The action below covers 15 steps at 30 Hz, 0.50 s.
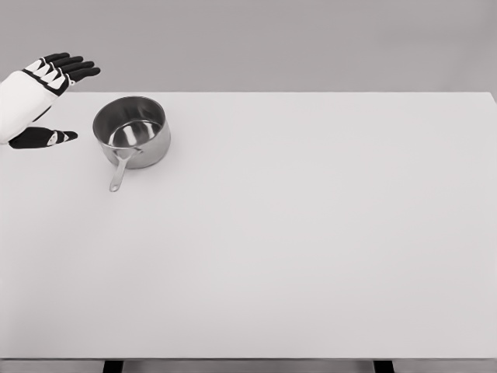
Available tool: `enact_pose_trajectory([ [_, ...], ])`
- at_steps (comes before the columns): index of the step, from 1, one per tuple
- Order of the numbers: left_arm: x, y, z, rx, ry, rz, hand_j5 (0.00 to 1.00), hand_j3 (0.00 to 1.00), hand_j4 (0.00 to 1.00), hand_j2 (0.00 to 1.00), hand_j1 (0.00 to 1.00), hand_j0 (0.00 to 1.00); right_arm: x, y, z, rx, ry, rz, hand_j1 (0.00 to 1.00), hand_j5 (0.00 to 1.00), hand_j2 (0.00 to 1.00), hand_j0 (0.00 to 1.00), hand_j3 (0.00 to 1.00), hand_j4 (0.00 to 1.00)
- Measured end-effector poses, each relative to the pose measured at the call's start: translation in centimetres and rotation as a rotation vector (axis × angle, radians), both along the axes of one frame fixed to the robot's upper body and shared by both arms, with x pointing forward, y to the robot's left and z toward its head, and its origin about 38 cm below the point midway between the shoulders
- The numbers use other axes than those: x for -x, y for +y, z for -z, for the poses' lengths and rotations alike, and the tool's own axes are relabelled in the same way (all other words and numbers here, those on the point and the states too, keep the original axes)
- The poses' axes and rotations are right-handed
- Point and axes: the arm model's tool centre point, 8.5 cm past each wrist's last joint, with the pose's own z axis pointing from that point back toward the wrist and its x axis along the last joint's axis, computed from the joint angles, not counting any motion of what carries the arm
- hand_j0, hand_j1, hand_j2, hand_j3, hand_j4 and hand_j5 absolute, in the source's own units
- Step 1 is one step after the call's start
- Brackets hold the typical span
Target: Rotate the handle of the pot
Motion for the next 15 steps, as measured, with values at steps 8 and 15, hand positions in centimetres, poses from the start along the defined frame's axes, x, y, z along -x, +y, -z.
enact_pose_trajectory([
  [8,0.0,-0.3,0.0,0.002,-0.002,0.006,1.00,1.00,1.00,1.00,1.00,1.00,0.0,0.0,0.0,0.000,0.000,0.000,1.00,1.00,1.00,1.00,1.00,1.00],
  [15,0.1,-6.5,0.5,-0.009,-0.085,0.106,1.00,1.00,1.00,1.00,1.00,1.00,0.0,0.0,0.0,0.000,0.000,-0.001,1.00,1.00,1.00,1.00,1.00,1.00],
])
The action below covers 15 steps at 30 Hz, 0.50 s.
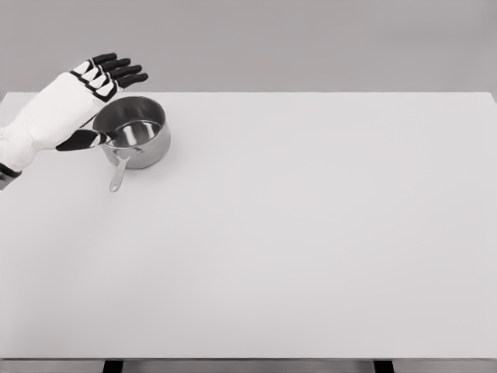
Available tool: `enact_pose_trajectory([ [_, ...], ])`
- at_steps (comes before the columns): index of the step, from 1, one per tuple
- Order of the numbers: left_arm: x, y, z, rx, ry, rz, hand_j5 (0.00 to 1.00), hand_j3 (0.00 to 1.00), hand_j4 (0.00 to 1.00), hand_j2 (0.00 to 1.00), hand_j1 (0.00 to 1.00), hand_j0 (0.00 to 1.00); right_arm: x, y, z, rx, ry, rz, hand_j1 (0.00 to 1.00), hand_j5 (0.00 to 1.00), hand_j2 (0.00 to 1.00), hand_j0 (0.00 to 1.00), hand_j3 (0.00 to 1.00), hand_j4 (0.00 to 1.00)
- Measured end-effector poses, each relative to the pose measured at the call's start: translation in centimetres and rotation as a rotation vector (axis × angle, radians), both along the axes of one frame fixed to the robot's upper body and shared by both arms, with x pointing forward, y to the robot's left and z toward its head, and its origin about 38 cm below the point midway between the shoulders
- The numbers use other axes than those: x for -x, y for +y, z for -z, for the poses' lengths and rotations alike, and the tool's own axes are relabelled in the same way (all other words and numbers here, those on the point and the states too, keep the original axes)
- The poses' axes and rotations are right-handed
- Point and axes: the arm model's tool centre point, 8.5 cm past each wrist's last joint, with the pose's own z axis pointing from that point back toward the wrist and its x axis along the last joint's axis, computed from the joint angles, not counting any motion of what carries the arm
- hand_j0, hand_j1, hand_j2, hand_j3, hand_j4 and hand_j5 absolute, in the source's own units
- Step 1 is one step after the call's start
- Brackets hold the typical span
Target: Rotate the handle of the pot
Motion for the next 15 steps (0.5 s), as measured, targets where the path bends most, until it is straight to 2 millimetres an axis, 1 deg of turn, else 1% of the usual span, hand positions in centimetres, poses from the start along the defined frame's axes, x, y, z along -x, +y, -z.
enact_pose_trajectory([
  [2,0.0,-1.9,0.5,-0.002,-0.017,0.022,1.00,1.00,1.00,1.00,1.00,1.00,0.0,0.0,0.0,0.000,0.000,0.000,1.00,1.00,1.00,1.00,1.00,1.00],
  [4,-0.2,-4.3,0.7,-0.001,-0.041,0.057,1.00,1.00,1.00,1.00,1.00,1.00,0.0,0.0,0.0,0.000,0.000,0.000,1.00,1.00,1.00,1.00,1.00,1.00],
  [7,-0.1,-8.1,2.3,-0.018,-0.041,0.108,1.00,1.00,1.00,1.00,1.00,1.00,0.0,0.0,0.0,0.000,0.000,0.000,1.00,1.00,1.00,1.00,1.00,1.00],
  [9,0.1,-10.0,3.4,-0.029,-0.036,0.129,1.00,1.00,1.00,1.00,1.00,1.00,0.0,0.0,0.0,0.000,0.000,0.000,1.00,1.00,1.00,1.00,1.00,1.00],
  [10,0.2,-10.6,3.8,-0.034,-0.033,0.137,1.00,1.00,1.00,1.00,1.00,1.00,0.0,0.0,0.0,0.000,0.000,0.001,1.00,1.00,1.00,1.00,1.00,1.00],
  [12,0.5,-11.1,4.5,-0.046,-0.023,0.144,1.00,1.00,1.00,1.00,1.00,1.00,0.0,0.0,0.0,0.000,0.000,0.001,1.00,1.00,1.00,1.00,1.00,1.00],
  [15,0.8,-11.2,5.7,-0.062,0.000,0.143,1.00,1.00,1.00,1.00,1.00,1.00,0.0,0.0,0.0,0.000,0.000,0.001,1.00,1.00,1.00,1.00,1.00,1.00],
])
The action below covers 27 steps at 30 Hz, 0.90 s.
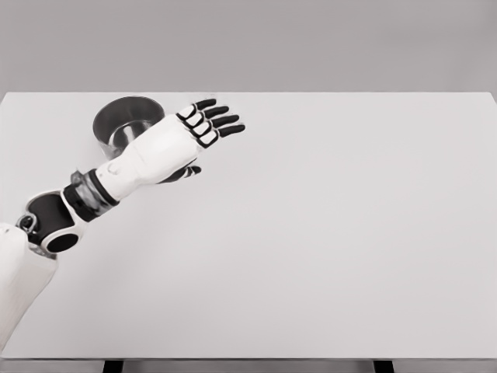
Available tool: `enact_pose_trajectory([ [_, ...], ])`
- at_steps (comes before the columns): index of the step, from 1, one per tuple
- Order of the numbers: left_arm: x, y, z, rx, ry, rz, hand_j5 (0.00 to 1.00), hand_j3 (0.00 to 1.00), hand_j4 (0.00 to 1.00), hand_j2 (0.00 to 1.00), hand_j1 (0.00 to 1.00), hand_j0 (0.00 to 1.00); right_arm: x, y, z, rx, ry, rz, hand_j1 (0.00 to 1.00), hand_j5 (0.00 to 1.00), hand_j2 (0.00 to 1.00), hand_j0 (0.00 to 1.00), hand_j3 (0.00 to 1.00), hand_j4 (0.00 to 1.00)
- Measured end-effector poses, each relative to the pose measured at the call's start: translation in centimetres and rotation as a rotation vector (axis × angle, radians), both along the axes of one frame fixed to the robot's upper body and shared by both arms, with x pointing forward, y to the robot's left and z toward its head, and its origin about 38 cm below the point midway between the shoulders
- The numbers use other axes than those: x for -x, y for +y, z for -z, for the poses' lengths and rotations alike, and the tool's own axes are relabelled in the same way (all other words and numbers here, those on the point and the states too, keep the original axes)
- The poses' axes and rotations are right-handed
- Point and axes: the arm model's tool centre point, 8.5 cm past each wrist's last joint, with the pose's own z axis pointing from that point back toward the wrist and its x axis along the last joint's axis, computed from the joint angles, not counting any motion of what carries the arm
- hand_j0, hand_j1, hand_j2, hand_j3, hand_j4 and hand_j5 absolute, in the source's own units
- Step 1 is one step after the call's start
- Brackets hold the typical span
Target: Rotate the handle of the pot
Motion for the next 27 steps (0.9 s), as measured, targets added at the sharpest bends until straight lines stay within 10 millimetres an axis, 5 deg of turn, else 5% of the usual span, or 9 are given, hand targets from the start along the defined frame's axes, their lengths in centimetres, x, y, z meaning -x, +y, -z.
enact_pose_trajectory([
  [13,-1.7,0.3,4.7,-0.051,0.099,-0.076,1.00,1.00,1.00,1.00,1.00,1.00,0.0,0.0,0.0,0.000,0.000,-0.001,1.00,1.00,1.00,1.00,1.00,1.00],
  [27,-2.8,4.3,4.6,-0.062,0.103,-0.182,1.00,1.00,1.00,1.00,1.00,1.00,0.0,0.0,0.0,0.000,0.000,-0.001,1.00,1.00,1.00,1.00,1.00,1.00],
])
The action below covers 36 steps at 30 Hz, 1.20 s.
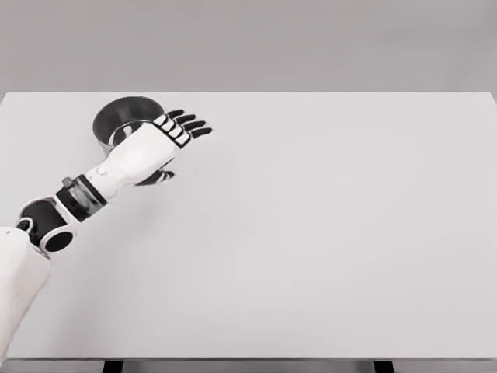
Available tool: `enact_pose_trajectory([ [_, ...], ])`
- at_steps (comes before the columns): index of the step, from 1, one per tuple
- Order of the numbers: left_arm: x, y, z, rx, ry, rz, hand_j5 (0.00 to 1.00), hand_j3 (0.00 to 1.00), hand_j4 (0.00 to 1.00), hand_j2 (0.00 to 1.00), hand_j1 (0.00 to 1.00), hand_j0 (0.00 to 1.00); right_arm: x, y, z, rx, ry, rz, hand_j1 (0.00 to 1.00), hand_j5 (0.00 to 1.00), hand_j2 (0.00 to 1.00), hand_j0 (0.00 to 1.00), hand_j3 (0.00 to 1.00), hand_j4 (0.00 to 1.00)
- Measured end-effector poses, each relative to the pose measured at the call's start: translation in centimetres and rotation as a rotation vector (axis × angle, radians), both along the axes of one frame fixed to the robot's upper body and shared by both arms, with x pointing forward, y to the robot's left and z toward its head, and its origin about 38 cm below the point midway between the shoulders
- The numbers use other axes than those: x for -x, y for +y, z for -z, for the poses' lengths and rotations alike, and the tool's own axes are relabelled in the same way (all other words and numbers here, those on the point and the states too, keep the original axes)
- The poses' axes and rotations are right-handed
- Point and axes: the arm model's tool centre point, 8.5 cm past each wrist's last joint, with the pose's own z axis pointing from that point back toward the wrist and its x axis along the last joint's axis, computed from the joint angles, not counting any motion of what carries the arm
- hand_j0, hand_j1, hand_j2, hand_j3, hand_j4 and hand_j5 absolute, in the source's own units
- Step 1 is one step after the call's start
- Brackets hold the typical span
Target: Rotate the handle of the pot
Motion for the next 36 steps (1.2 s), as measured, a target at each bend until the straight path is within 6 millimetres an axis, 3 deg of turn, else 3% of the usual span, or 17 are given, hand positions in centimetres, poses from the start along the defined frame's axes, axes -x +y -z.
enact_pose_trajectory([
  [21,-0.3,6.7,0.7,-0.032,0.035,-0.151,1.00,1.00,1.00,1.00,1.00,1.00,0.0,0.0,0.0,0.000,0.000,0.000,1.00,1.00,1.00,1.00,1.00,1.00],
  [36,-0.9,12.4,0.1,-0.033,0.042,-0.291,1.00,1.00,1.00,1.00,1.00,1.00,0.0,0.0,0.0,0.000,0.000,0.000,1.00,1.00,1.00,1.00,1.00,1.00],
])
